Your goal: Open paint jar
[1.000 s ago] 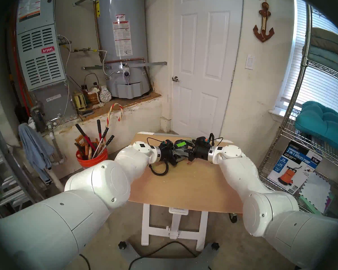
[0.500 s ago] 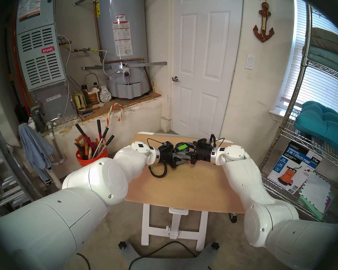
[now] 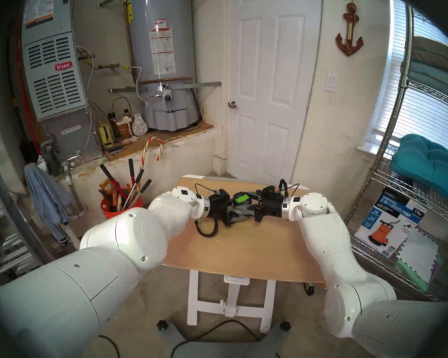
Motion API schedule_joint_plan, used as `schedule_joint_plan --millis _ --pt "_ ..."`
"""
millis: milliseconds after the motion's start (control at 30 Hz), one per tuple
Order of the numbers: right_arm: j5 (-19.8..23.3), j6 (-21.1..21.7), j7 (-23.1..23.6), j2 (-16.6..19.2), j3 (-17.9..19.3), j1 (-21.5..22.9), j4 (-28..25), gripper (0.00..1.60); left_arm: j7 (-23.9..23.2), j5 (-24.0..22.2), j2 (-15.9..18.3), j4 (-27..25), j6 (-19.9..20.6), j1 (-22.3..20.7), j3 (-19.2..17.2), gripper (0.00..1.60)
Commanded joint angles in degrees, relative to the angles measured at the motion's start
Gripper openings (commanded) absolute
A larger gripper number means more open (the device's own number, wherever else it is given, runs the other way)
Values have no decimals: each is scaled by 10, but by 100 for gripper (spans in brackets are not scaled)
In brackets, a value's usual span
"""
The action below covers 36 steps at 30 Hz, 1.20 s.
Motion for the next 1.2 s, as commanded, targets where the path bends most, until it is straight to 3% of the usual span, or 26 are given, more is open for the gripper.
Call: schedule_joint_plan --millis 0,333,700,1167 --pt "-1 -22 17 11 -6 23 10 0 -10 5 26 -11 -1 -8 4 0" --pt "4 -43 62 17 -20 59 59 0 -24 10 27 -10 -2 -11 10 0" --pt "-11 -58 127 18 -63 134 133 0 -42 11 26 -9 -2 -14 14 0" --pt "-25 -86 164 9 -84 188 214 0 -64 11 31 -10 -3 -16 14 0"
